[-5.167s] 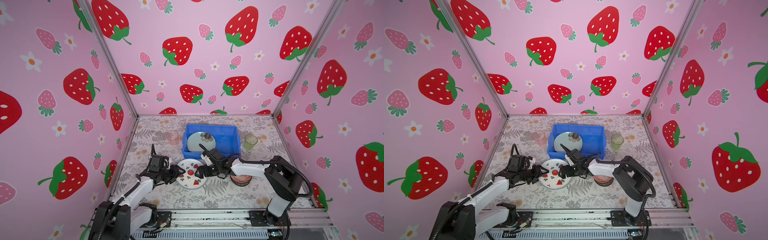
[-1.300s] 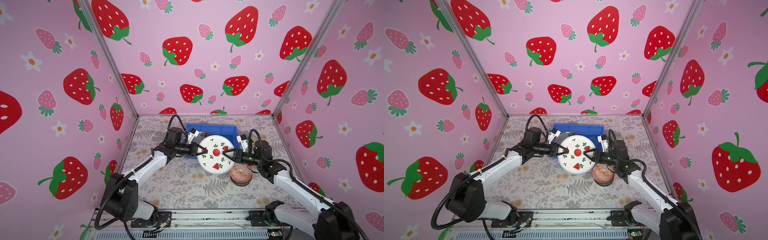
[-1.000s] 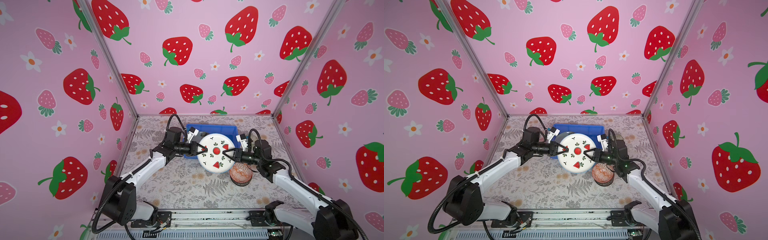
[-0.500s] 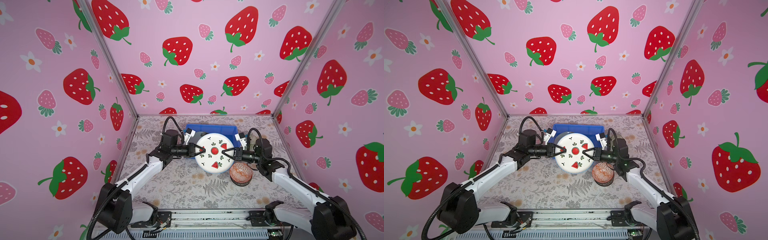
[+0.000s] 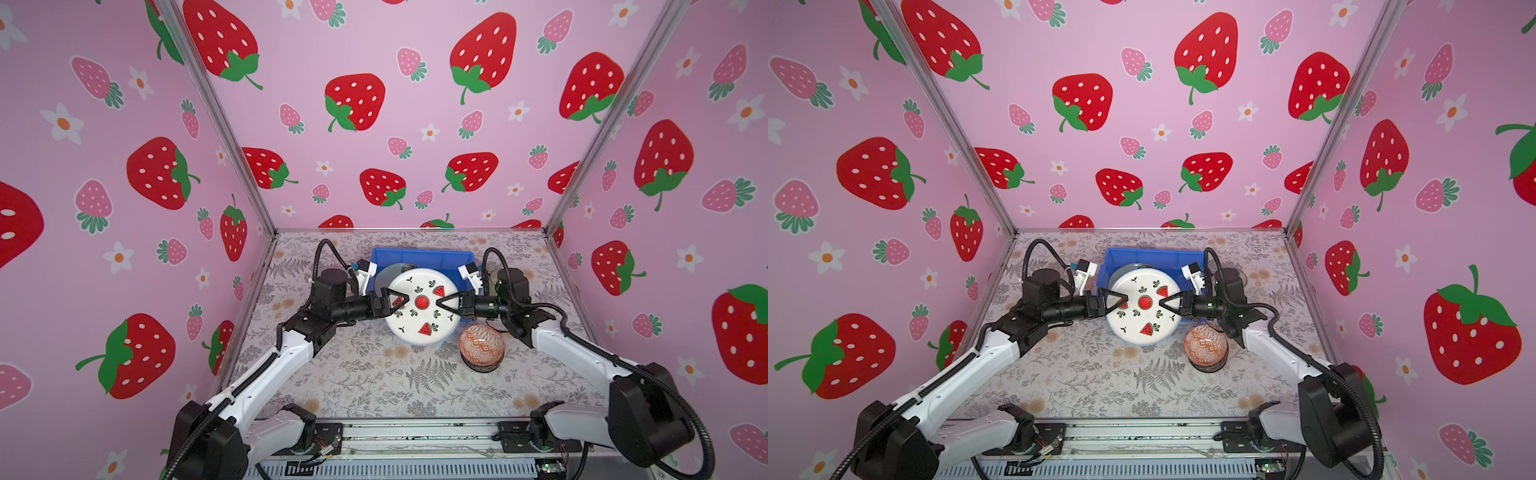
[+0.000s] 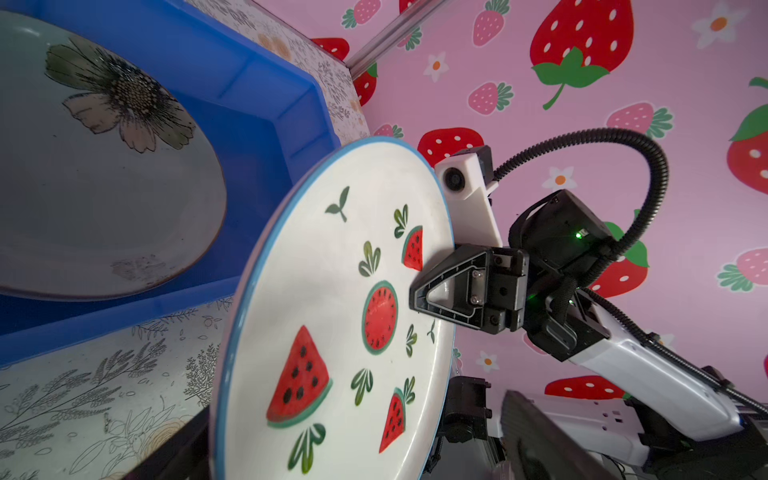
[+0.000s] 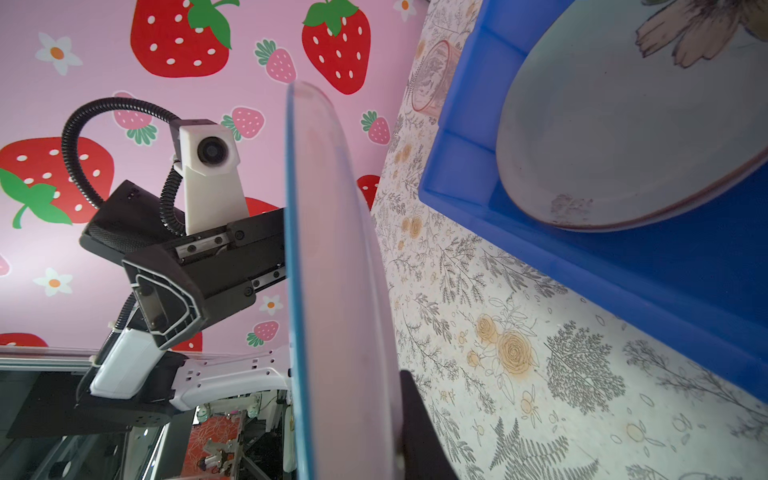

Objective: Place the mixed dishes into the plastic bin
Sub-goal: 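Carry the plate over the bin with the right gripper while the left releases and withdraws, then lower the upright watermelon plate into the bin with the right gripper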

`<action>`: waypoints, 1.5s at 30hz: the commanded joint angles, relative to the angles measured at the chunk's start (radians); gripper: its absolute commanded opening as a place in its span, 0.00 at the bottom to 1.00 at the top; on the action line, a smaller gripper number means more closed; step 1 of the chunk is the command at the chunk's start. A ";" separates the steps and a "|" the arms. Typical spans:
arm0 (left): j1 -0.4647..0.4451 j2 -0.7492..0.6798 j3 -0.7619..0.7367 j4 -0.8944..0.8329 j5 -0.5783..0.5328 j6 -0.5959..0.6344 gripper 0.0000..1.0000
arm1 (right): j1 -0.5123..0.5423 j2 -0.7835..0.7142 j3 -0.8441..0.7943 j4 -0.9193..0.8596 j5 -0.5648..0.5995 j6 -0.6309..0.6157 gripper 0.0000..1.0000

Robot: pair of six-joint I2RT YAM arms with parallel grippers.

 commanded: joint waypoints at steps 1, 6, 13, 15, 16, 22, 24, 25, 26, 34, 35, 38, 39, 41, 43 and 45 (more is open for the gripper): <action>0.012 -0.084 -0.023 -0.071 -0.061 0.016 0.99 | -0.023 0.028 0.089 0.030 -0.011 -0.036 0.00; 0.061 -0.214 -0.055 -0.162 -0.110 0.013 0.99 | -0.051 0.110 0.195 -0.067 0.011 -0.107 0.00; 0.117 -0.409 -0.087 -0.334 -0.159 0.025 0.99 | -0.078 0.238 0.314 -0.076 0.040 -0.115 0.00; 0.126 -0.465 -0.097 -0.381 -0.177 0.025 0.99 | -0.079 0.271 0.344 -0.079 0.056 -0.116 0.00; 0.128 -0.495 -0.102 -0.407 -0.190 0.024 0.99 | -0.081 0.289 0.359 -0.078 0.063 -0.116 0.00; 0.139 -0.626 -0.107 -0.540 -0.243 0.014 0.99 | -0.081 0.385 0.431 -0.055 0.103 -0.098 0.00; 0.139 -0.657 -0.105 -0.575 -0.261 0.014 0.99 | -0.080 0.409 0.446 -0.045 0.116 -0.089 0.00; 0.141 -0.672 -0.102 -0.594 -0.272 0.014 0.99 | -0.079 0.422 0.456 -0.046 0.125 -0.087 0.00; 0.140 -0.682 -0.098 -0.609 -0.280 0.014 0.99 | -0.080 0.434 0.463 -0.043 0.131 -0.085 0.00; 0.140 -0.774 -0.101 -0.709 -0.338 -0.006 0.99 | -0.073 0.543 0.536 -0.021 0.140 -0.062 0.00; 0.140 -0.786 -0.103 -0.715 -0.344 -0.008 0.99 | -0.071 0.551 0.545 -0.020 0.142 -0.061 0.00; 0.140 -0.801 -0.097 -0.739 -0.363 -0.006 0.99 | -0.064 0.573 0.558 -0.008 0.146 -0.046 0.00; 0.139 -0.800 -0.094 -0.747 -0.367 -0.003 0.99 | -0.063 0.580 0.560 -0.004 0.149 -0.042 0.00; 0.140 -0.797 -0.086 -0.760 -0.376 0.005 0.99 | -0.055 0.594 0.561 0.005 0.158 -0.033 0.00; 0.140 -0.791 -0.080 -0.769 -0.379 0.014 0.99 | -0.051 0.609 0.561 0.015 0.163 -0.024 0.00; 0.140 -0.783 -0.076 -0.774 -0.381 0.020 0.99 | -0.043 0.623 0.563 0.025 0.163 -0.015 0.00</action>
